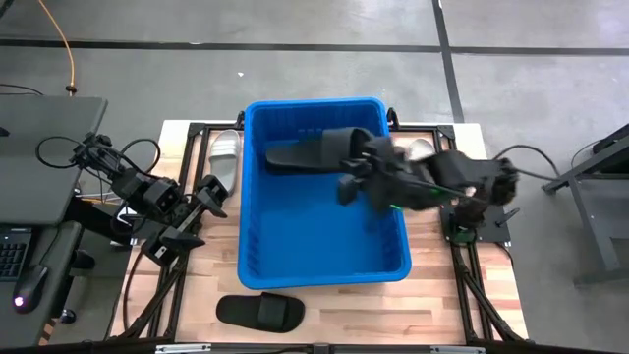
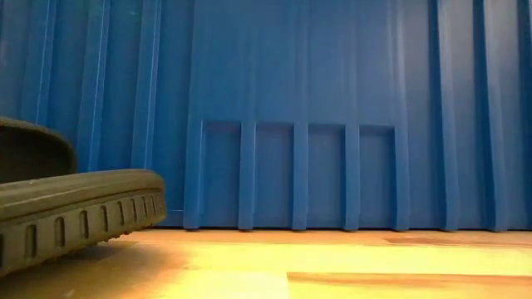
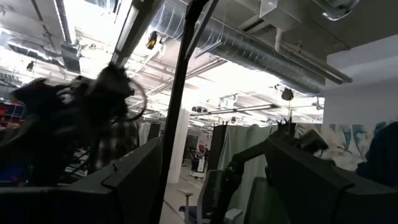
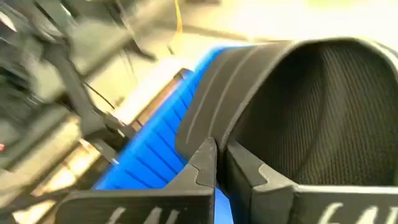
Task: Pick and place slides into bin
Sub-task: Put the black slipper into the bin
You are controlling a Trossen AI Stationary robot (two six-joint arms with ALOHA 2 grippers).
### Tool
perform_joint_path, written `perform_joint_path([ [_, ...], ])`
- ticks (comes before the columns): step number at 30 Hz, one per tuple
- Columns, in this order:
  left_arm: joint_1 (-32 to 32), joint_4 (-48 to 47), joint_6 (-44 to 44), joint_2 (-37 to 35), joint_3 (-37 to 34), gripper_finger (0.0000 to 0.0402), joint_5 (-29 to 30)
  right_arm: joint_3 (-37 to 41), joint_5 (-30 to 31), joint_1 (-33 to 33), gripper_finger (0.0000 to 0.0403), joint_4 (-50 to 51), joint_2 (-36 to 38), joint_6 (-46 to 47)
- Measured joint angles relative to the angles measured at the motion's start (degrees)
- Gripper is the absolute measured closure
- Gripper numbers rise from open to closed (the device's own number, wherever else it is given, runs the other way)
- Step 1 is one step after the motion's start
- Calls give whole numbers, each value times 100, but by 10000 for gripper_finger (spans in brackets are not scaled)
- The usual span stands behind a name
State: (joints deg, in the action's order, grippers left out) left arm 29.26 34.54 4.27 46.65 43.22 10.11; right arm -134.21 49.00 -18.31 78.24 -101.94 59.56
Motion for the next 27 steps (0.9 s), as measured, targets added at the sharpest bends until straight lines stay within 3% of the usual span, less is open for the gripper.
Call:
perform_joint_path([
  [3, 2, 14, -169, 0, 0, 126, -2, 0, 564, -398, 403, -338, 203, -128],
  [6, 2, 42, -253, 0, 0, 126, 0, 6, 954, -768, 403, -1751, 172, -1020],
  [10, 2, 167, -450, -11, 0, 126, -2, 2, 530, -1124, 403, -3471, -51, -2282],
  [13, 2, 318, -589, -59, 0, 126, -5, 5, 284, -1184, 403, -3861, -352, -2503],
  [19, 2, 308, -750, -225, 0, 126, -19, 32, 399, -949, 403, -2416, -619, -1207],
  [22, 2, 306, -729, -268, 0, 126, -20, 470, 673, -961, 403, -2384, -495, -796],
  [24, 2, 313, -707, -291, -1, 126, -17, 1046, 675, -978, 403, -3083, -321, -709],
  [27, 2, 385, -613, -311, -1, 126, -13, 2073, 265, -1059, 403, -5317, -147, -1290],
])
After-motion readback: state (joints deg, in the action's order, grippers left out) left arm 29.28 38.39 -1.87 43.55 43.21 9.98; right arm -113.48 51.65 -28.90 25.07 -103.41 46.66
